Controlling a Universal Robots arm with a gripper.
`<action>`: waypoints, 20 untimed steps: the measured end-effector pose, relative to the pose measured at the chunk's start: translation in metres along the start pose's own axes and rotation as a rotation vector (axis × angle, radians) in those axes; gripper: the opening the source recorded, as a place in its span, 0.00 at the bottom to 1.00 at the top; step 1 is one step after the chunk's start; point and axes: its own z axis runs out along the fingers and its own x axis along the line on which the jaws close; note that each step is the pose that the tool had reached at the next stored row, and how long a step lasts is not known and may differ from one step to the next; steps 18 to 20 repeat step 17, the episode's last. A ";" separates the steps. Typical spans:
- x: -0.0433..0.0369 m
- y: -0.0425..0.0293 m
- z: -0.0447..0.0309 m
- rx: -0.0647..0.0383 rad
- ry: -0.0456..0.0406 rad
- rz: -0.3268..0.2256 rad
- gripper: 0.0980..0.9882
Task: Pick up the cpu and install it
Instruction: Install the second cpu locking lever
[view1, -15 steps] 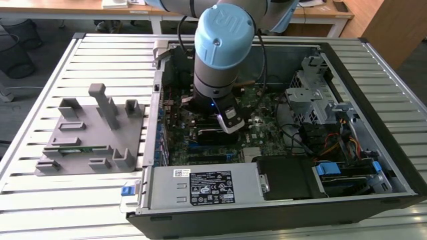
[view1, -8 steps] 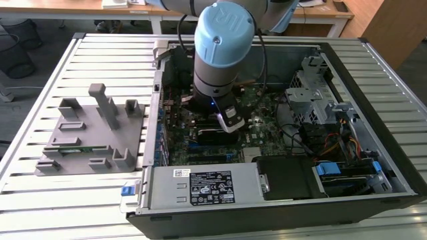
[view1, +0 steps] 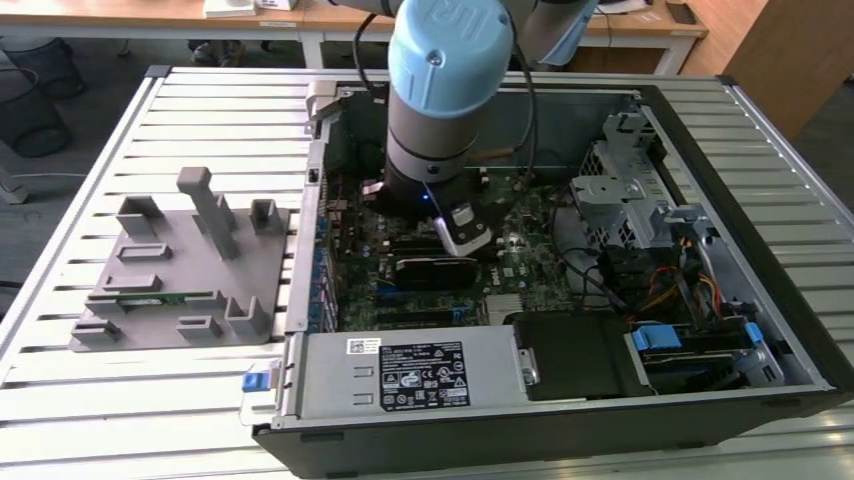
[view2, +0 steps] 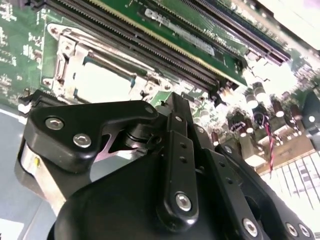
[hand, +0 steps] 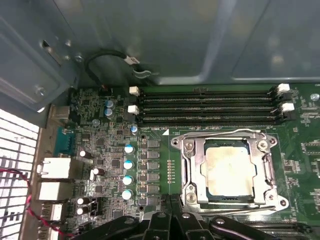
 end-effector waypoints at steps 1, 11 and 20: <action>0.0001 0.0007 -0.0022 0.000 0.0000 0.000 0.02; 0.0011 0.0070 -0.0207 -0.011 0.0003 0.000 0.02; 0.0016 0.0105 -0.0311 -0.013 0.0004 0.000 0.02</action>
